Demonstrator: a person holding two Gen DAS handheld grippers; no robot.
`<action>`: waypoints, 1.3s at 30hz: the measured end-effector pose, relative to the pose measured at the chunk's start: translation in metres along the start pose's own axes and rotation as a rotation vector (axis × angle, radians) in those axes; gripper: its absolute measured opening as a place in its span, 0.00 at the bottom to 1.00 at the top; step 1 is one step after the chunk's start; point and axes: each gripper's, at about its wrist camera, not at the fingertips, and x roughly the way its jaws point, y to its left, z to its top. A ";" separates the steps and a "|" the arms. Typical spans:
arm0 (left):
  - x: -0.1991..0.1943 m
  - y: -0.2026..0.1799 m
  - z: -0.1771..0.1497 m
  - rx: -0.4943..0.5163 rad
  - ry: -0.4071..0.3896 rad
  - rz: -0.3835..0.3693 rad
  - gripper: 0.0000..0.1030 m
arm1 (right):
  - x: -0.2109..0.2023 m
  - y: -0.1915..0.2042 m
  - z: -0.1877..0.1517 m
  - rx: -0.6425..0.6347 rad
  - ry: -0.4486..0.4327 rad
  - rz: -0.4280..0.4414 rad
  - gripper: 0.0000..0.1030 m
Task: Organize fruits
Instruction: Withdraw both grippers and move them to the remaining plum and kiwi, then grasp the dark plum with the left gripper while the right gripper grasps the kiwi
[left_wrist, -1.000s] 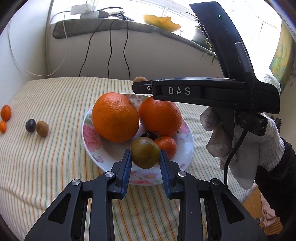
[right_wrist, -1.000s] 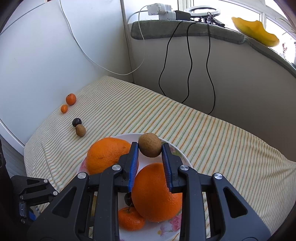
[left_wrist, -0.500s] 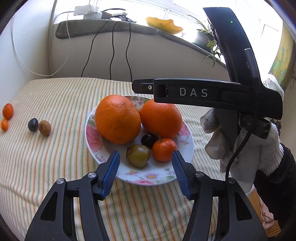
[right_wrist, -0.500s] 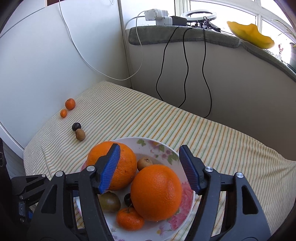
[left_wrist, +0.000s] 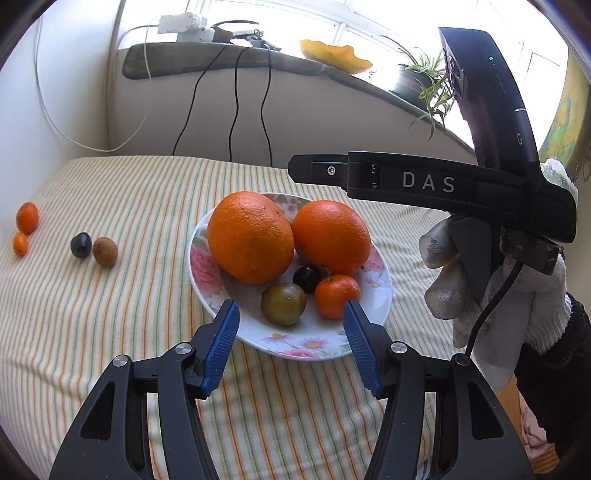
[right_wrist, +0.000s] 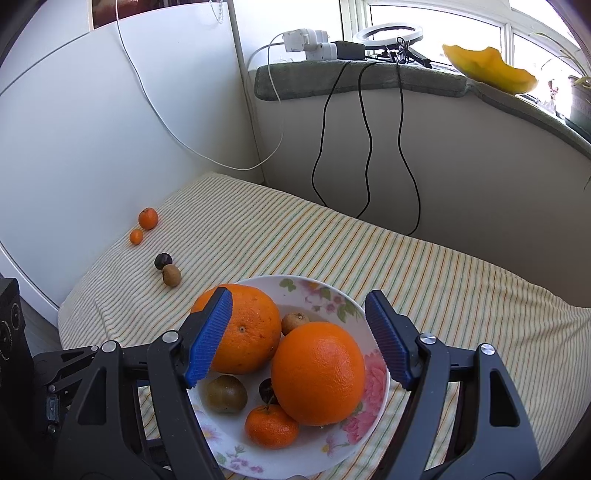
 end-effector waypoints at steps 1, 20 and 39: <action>-0.002 0.001 -0.001 -0.003 -0.002 0.001 0.56 | -0.001 0.001 0.000 -0.001 0.000 0.003 0.75; -0.047 0.081 -0.009 -0.121 -0.075 0.129 0.56 | 0.001 0.058 0.016 -0.097 -0.005 0.096 0.75; -0.022 0.156 0.016 -0.157 -0.021 0.179 0.29 | 0.083 0.093 0.036 -0.068 0.228 0.319 0.43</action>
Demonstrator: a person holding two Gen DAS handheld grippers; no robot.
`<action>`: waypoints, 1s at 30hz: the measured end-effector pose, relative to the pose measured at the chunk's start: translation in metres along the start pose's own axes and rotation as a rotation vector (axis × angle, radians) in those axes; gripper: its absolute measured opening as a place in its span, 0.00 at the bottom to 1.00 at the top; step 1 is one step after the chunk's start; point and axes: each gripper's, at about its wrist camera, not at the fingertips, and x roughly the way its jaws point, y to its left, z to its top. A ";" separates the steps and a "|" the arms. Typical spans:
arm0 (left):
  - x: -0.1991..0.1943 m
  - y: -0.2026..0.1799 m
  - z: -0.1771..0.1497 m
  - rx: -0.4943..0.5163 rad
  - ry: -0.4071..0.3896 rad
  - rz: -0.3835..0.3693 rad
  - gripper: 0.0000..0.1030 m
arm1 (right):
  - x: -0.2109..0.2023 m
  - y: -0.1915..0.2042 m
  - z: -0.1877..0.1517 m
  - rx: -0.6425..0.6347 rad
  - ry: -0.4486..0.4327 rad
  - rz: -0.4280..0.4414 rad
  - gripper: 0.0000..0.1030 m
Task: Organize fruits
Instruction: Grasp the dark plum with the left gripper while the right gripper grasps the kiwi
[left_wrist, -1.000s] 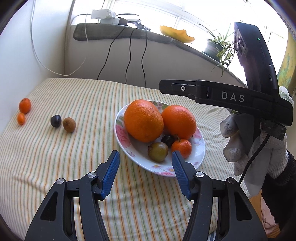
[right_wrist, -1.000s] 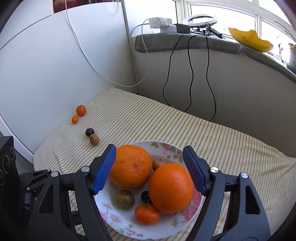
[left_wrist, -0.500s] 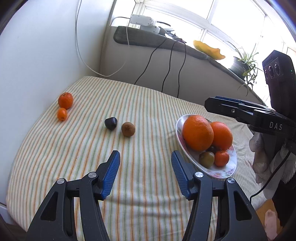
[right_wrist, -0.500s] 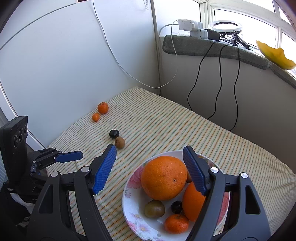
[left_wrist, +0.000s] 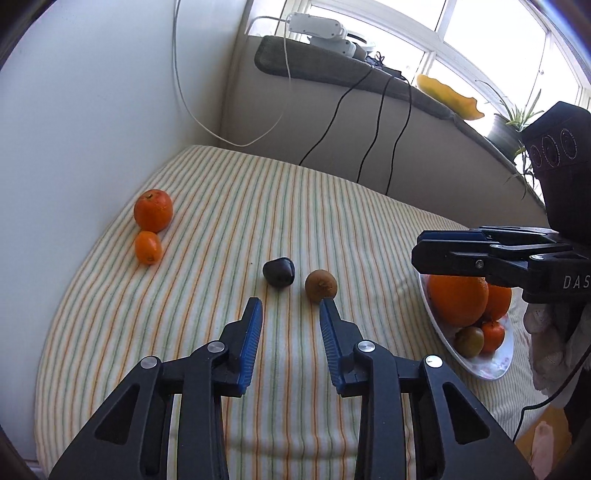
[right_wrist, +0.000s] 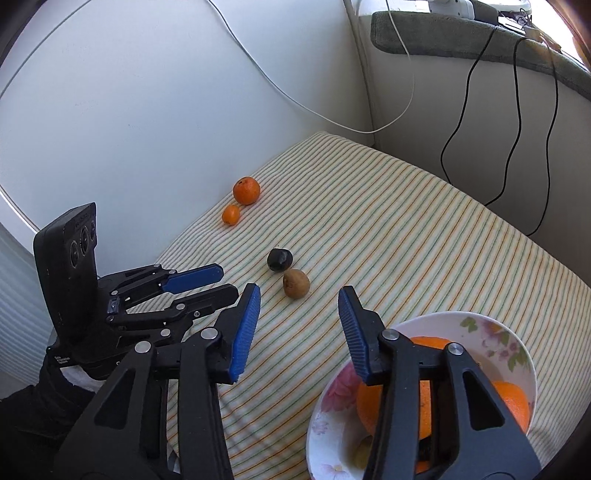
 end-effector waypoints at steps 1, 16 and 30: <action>0.004 0.002 0.001 -0.005 0.008 -0.004 0.29 | 0.005 0.000 0.002 -0.002 0.011 -0.001 0.42; 0.039 0.011 0.018 0.009 0.066 -0.007 0.27 | 0.059 0.002 0.020 -0.004 0.156 0.010 0.37; 0.054 0.004 0.026 0.071 0.095 -0.003 0.27 | 0.084 -0.011 0.020 0.053 0.205 0.031 0.36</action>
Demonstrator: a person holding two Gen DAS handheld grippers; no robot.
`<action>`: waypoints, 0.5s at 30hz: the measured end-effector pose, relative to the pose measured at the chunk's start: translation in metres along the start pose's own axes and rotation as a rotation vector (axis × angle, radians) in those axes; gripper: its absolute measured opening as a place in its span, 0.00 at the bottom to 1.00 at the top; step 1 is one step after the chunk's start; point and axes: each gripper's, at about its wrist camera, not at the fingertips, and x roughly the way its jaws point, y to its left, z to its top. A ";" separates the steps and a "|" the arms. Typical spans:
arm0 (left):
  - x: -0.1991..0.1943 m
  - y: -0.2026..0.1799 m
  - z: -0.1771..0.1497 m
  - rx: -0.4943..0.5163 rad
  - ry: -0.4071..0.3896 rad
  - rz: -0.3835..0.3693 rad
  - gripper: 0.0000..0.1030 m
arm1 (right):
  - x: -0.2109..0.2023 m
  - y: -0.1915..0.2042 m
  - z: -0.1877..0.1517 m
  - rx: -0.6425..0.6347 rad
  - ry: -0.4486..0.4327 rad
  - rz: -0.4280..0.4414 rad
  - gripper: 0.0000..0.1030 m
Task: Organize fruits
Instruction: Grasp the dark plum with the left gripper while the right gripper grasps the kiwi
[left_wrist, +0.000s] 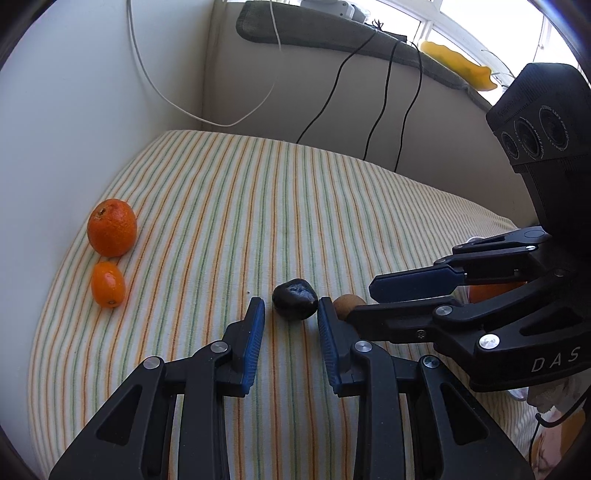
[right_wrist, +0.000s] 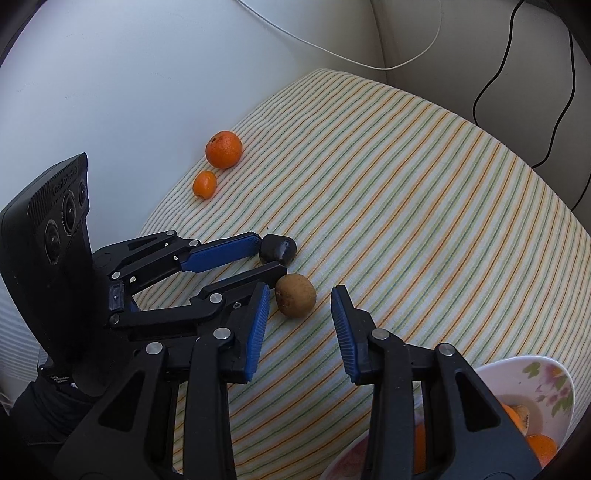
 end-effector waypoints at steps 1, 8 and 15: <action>0.001 0.000 0.000 0.002 0.003 -0.003 0.27 | 0.002 -0.001 0.001 0.004 0.007 0.004 0.36; 0.001 -0.001 0.000 0.020 0.001 -0.010 0.23 | 0.006 0.001 0.002 -0.004 0.015 0.002 0.24; 0.003 -0.004 0.003 0.033 -0.008 0.000 0.22 | 0.001 0.001 0.001 -0.004 0.001 -0.005 0.24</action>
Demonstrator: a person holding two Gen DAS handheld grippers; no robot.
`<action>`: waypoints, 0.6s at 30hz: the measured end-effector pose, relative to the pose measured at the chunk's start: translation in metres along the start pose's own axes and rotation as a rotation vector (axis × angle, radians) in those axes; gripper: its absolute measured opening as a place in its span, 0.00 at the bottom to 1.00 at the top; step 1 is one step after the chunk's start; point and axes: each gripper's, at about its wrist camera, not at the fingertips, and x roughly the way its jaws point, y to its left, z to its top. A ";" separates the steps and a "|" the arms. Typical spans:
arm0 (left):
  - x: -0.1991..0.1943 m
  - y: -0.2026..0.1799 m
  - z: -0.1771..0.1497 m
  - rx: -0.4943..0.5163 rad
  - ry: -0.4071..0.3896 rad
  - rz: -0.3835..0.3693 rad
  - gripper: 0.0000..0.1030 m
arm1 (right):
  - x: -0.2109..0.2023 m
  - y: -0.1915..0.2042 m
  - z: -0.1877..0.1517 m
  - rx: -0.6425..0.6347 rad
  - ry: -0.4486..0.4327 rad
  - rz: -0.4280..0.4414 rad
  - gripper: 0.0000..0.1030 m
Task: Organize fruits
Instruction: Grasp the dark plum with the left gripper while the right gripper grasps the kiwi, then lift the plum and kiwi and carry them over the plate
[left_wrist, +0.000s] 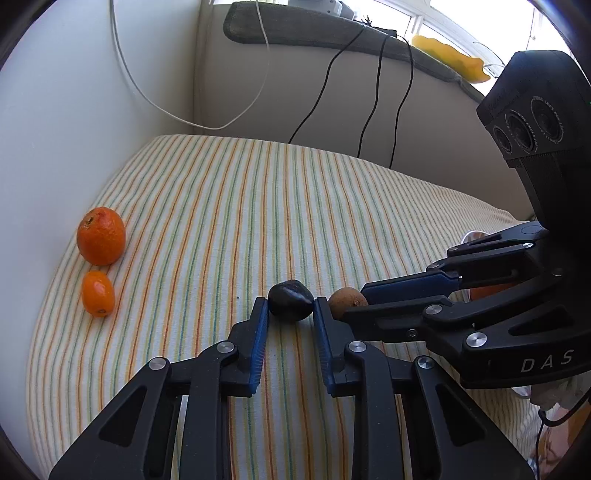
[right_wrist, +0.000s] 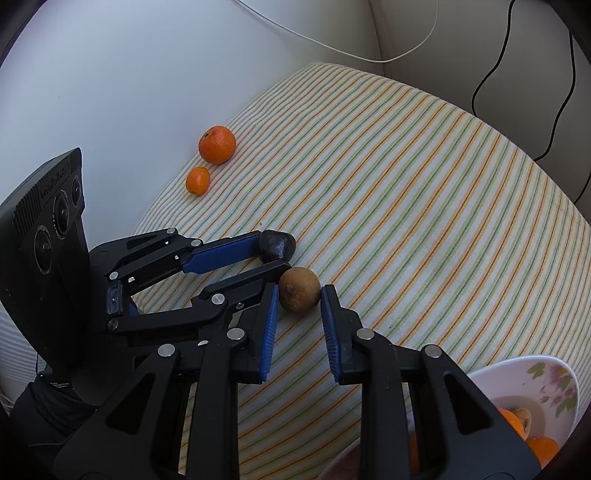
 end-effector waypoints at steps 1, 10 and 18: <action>0.000 0.000 0.000 0.000 -0.001 0.000 0.22 | -0.001 0.000 0.000 0.000 -0.002 -0.002 0.24; -0.012 0.006 -0.007 -0.025 -0.019 0.001 0.22 | -0.011 0.000 -0.003 0.009 -0.024 0.000 0.23; -0.030 0.009 -0.015 -0.040 -0.045 0.000 0.22 | -0.022 0.005 -0.008 0.017 -0.060 0.016 0.23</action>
